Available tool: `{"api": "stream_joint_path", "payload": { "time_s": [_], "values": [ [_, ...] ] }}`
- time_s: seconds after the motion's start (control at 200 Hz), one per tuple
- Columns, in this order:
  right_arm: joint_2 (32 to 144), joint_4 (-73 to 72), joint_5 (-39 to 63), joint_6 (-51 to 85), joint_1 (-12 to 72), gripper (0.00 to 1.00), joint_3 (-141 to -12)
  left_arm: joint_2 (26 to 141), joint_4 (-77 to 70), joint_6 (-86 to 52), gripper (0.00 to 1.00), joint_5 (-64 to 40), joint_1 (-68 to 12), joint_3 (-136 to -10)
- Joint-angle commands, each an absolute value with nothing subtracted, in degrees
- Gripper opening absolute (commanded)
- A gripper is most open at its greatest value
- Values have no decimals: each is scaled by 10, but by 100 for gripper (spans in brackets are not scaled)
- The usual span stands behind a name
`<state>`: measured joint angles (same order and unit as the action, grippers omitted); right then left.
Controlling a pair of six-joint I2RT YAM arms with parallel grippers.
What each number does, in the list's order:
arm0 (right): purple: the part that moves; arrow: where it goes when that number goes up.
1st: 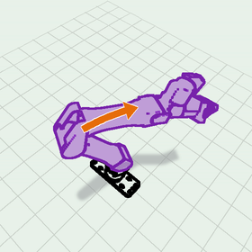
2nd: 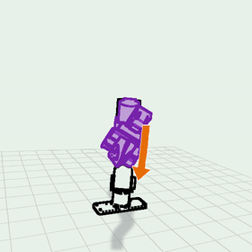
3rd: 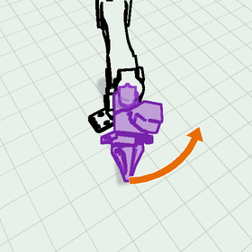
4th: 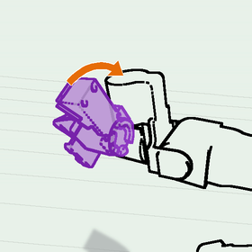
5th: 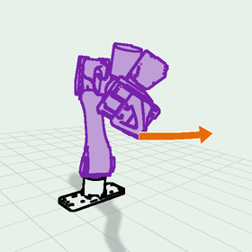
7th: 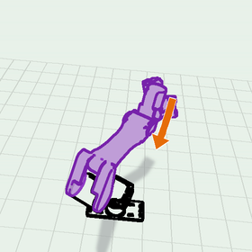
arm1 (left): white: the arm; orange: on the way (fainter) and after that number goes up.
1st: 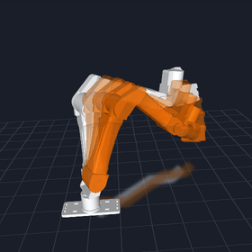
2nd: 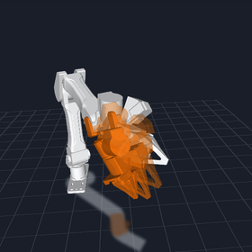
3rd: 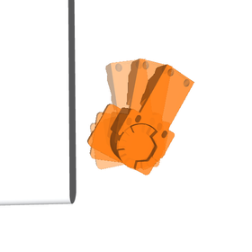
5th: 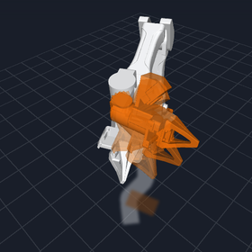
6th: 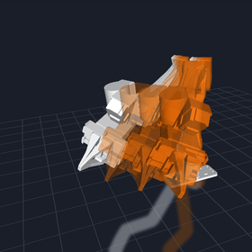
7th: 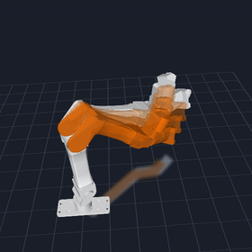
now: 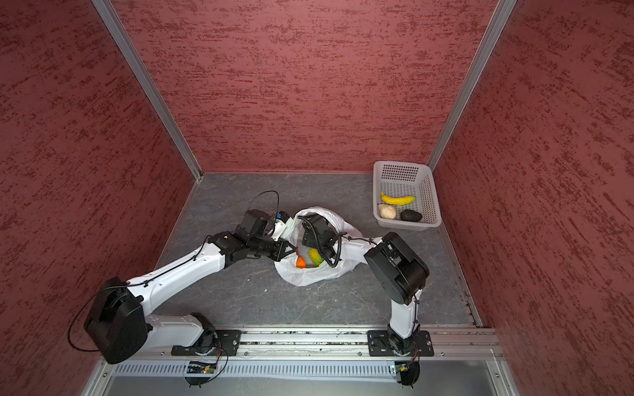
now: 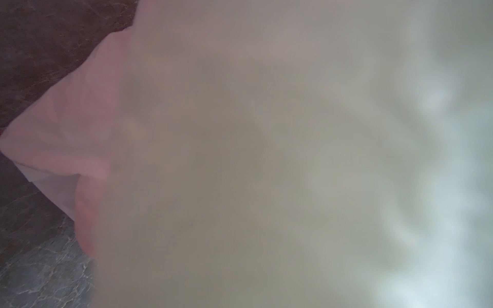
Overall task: Untie the knot of the plastic bag and take out the fruit
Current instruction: Pick up the fruit from the plastic bag.
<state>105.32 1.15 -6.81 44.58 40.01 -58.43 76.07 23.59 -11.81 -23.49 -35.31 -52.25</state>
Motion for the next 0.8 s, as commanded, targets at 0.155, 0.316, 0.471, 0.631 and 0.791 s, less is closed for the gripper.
{"api": "stream_joint_path", "payload": {
  "time_s": [0.155, 0.316, 0.471, 0.631, 0.791],
  "values": [
    [953, 81, -2, 400, 411, 46, -569, 785, 225, -132, 0, -218, -350, -559],
    [900, 140, 17, 374, 427, 46, -573, 794, 225, -135, 0, -216, -348, -567],
    [855, 222, 26, 355, 442, 46, -606, 800, 229, -137, 0, -214, -346, -569],
    [803, 284, 46, 349, 446, 46, -646, 802, 228, -138, 0, -214, -345, -567],
    [782, 329, 46, 340, 445, 47, -699, 801, 227, -140, 0, -214, -345, -566]
  ]
}}
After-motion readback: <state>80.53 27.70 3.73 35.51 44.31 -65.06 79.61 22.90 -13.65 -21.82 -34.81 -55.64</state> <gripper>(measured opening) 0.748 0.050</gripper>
